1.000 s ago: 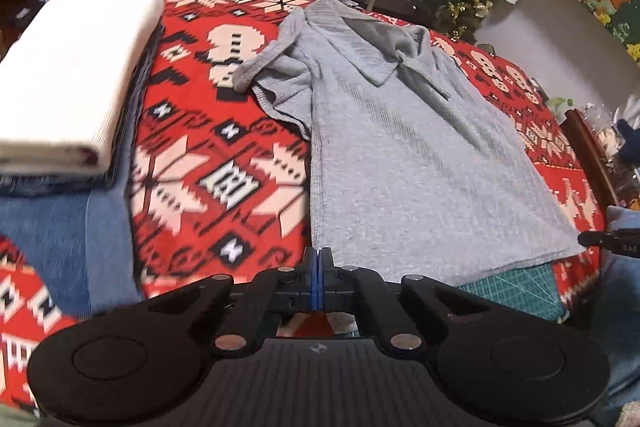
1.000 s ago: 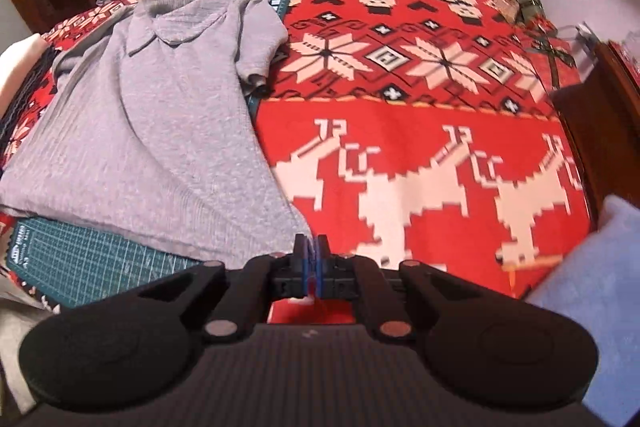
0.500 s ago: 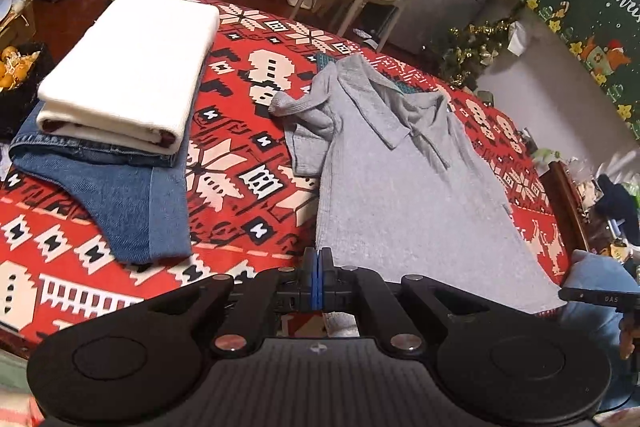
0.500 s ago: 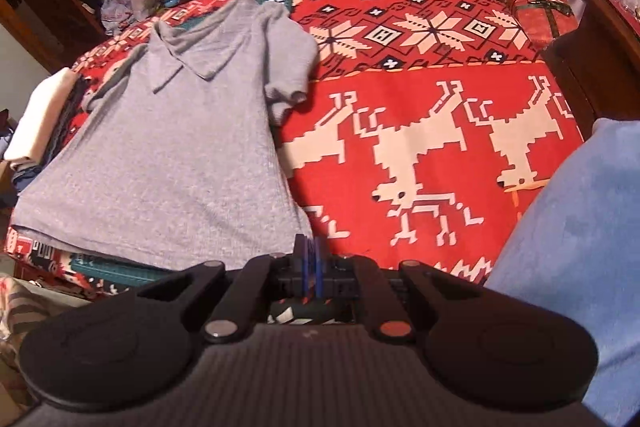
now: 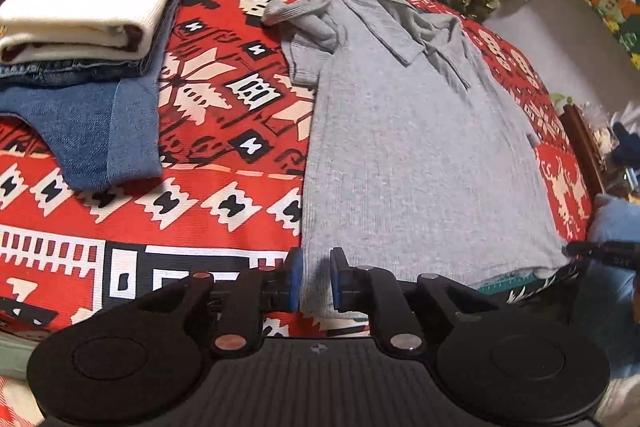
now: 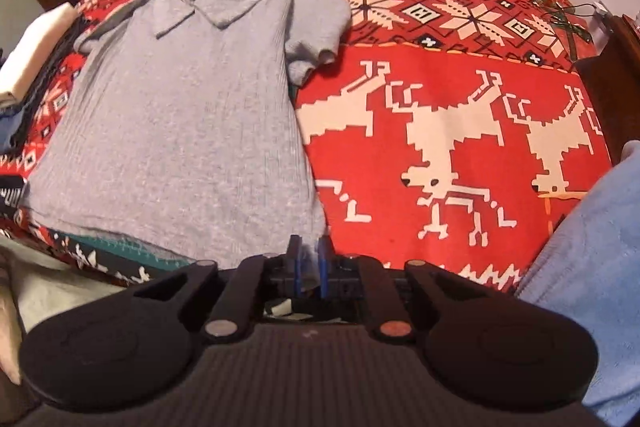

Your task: Fold clothes

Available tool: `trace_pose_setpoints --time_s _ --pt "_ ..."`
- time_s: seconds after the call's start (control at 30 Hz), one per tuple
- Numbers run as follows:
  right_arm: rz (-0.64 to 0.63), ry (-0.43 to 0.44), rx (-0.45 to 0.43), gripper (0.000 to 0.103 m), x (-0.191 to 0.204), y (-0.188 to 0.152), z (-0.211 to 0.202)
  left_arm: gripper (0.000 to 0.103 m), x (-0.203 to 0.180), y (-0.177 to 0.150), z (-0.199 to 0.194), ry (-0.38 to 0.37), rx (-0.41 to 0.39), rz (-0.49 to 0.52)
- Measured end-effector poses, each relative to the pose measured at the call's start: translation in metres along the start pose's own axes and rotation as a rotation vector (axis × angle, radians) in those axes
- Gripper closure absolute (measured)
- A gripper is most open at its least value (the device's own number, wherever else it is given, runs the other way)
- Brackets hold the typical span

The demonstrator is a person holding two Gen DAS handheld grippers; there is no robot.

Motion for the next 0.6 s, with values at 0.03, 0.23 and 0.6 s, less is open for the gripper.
trace_pose_setpoints --time_s 0.03,0.23,0.6 --pt "0.004 0.000 -0.005 0.086 -0.001 0.000 -0.001 0.090 -0.001 -0.002 -0.001 -0.002 -0.002 0.008" --pt "0.018 -0.006 -0.021 0.081 -0.004 0.001 -0.005 0.090 -0.009 -0.010 0.000 0.032 -0.005 0.097" --pt "0.031 -0.028 0.023 0.067 -0.008 -0.009 0.013 0.090 -0.003 -0.016 0.011 0.028 0.045 0.029"
Point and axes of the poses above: each gripper's, at about its wrist camera, not at the fingertips, and z roughly the way its jaws point, x to its left, y to its top, the point moved 3 cm from there along z, roughly the way its jaws point, and after that the axes turned 6 degrees about -x, right-handed, at the moved point
